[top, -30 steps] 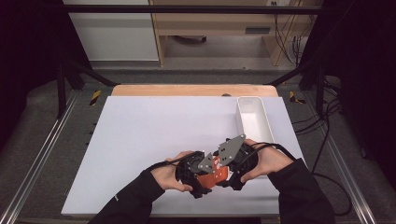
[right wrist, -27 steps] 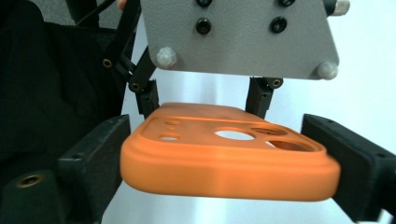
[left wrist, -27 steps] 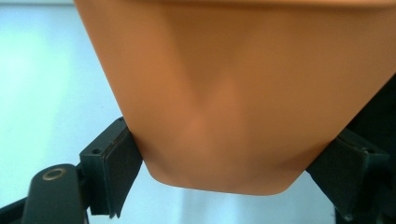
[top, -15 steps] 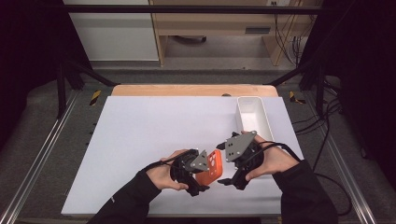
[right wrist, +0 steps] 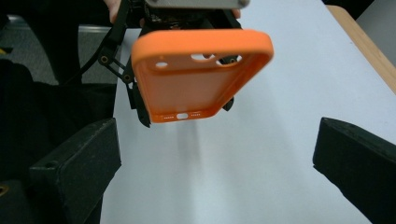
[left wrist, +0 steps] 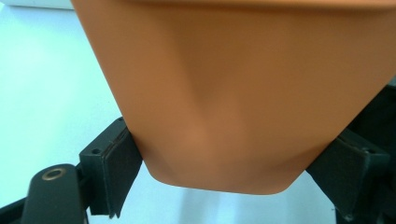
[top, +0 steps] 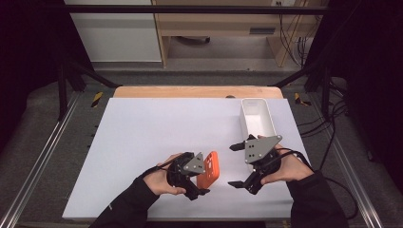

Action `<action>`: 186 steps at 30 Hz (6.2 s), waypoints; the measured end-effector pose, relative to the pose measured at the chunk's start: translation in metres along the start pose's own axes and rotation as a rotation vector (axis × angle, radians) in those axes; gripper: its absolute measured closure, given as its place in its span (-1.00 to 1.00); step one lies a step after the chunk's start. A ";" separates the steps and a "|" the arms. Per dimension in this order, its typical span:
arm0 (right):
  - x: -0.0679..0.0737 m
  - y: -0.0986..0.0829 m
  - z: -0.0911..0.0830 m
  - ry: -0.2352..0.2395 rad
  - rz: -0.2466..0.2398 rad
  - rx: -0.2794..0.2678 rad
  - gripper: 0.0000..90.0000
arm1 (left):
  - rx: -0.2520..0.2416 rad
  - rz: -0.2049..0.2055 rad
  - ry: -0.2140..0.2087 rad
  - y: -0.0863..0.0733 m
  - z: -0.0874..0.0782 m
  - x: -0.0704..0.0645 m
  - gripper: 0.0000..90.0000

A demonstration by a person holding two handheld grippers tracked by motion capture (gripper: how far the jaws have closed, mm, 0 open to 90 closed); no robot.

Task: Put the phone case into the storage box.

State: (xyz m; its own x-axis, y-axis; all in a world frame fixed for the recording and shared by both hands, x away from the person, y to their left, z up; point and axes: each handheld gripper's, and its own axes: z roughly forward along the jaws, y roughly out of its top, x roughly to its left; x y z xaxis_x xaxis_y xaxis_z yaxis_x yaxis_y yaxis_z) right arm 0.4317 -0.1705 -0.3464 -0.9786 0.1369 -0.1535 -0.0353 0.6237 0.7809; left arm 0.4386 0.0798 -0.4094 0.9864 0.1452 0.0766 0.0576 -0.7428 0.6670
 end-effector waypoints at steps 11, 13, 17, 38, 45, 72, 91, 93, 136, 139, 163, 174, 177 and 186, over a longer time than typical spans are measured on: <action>0.005 -0.012 0.003 -0.010 0.028 -0.044 -0.97 | -0.065 -0.035 -0.011 -0.008 -0.001 0.000 -0.65; 0.005 -0.013 0.004 -0.012 0.031 -0.048 -0.97 | -0.082 -0.040 -0.013 -0.009 -0.002 0.000 -0.65; 0.006 -0.015 0.006 -0.008 0.033 -0.054 -0.97 | -0.098 -0.049 -0.016 -0.011 -0.003 0.000 -0.65; 0.005 -0.011 0.013 0.007 0.050 -0.093 -0.95 | -0.158 -0.046 -0.018 -0.004 -0.006 -0.002 -0.65; 0.006 -0.007 0.012 0.022 0.058 -0.123 -0.95 | -0.175 -0.049 -0.023 -0.001 -0.006 -0.002 -0.65; 0.005 0.004 0.020 0.068 0.040 -0.112 -0.91 | -0.174 -0.001 -0.069 0.013 0.007 -0.008 -0.65; 0.004 0.004 0.025 0.126 0.047 -0.123 -0.81 | -0.168 0.023 -0.083 0.015 0.012 -0.012 -0.65; 0.005 0.004 0.025 0.131 0.041 -0.125 -0.79 | -0.171 0.022 -0.087 0.015 0.013 -0.012 -0.65; -0.002 0.005 0.008 0.065 0.054 -0.132 -0.65 | -0.211 -0.041 -0.022 0.001 -0.003 -0.004 -0.94; -0.004 0.005 0.002 0.034 0.066 -0.133 -0.65 | -0.231 -0.073 0.003 -0.005 -0.010 0.000 -0.96; -0.021 0.006 -0.041 -0.161 0.193 -0.190 -0.65 | -0.373 -0.307 0.197 -0.069 -0.061 0.023 -0.98; -0.027 0.018 -0.057 -0.250 0.216 -0.206 -0.65 | -0.414 -0.386 0.289 -0.100 -0.081 0.031 -0.98; -0.028 0.021 -0.060 -0.289 0.218 -0.236 -0.65 | -0.433 -0.401 0.313 -0.106 -0.088 0.031 -0.99; -0.036 0.023 -0.066 -0.383 0.269 -0.224 -0.65 | -0.440 -0.441 0.370 -0.126 -0.100 0.033 -0.99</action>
State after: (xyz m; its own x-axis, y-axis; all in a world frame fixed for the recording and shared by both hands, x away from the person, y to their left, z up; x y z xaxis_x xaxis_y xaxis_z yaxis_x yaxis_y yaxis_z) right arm 0.4529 -0.2121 -0.2824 -0.8160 0.5681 -0.1074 0.1236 0.3529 0.9275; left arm 0.4487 0.2432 -0.4170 0.7648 0.6399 -0.0750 0.2942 -0.2433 0.9243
